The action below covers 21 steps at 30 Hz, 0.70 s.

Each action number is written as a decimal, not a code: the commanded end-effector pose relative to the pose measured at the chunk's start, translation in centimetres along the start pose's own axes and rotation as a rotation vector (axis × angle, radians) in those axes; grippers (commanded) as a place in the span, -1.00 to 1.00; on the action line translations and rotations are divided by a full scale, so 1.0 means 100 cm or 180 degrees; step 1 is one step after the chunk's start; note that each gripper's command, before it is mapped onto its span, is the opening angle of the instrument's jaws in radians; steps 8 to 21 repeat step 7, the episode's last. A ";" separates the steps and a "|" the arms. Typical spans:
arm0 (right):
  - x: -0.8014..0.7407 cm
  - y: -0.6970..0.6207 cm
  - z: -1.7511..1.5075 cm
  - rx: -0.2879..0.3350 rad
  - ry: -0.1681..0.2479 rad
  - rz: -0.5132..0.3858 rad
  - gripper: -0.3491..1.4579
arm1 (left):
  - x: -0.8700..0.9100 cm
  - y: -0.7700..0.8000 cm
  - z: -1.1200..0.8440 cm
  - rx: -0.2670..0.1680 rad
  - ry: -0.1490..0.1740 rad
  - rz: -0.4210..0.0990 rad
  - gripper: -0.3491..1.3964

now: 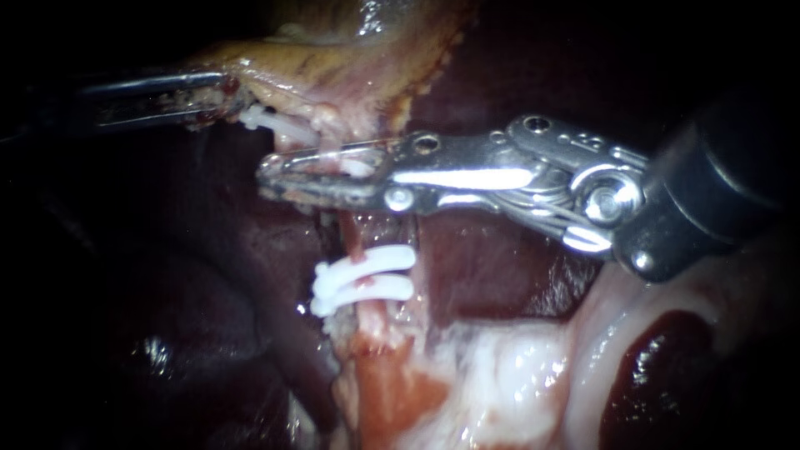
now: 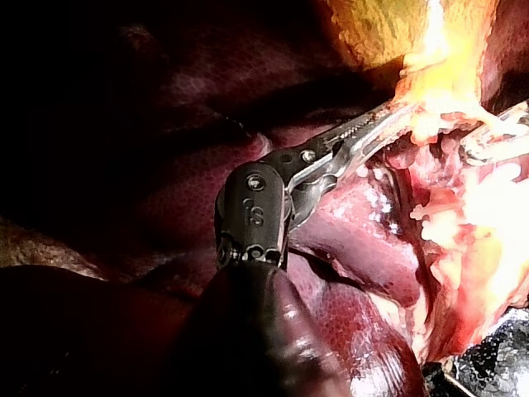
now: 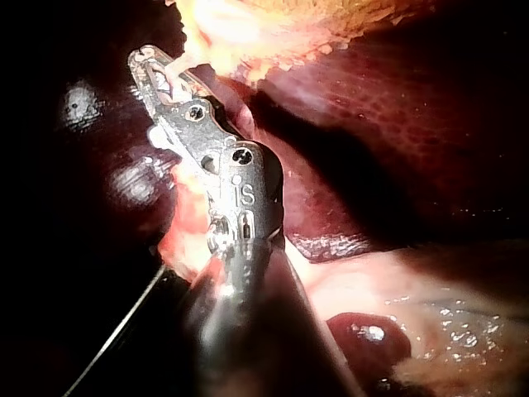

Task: Clipping third clip right tube

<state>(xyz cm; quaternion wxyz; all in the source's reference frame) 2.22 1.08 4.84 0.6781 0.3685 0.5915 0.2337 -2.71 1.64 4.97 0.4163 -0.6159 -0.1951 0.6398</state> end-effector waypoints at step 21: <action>-0.0014 0.0010 0.0002 -0.0008 -0.0006 0.0057 -0.60 | 0.0000 0.0000 0.0001 0.0000 0.0000 0.0000 -1.00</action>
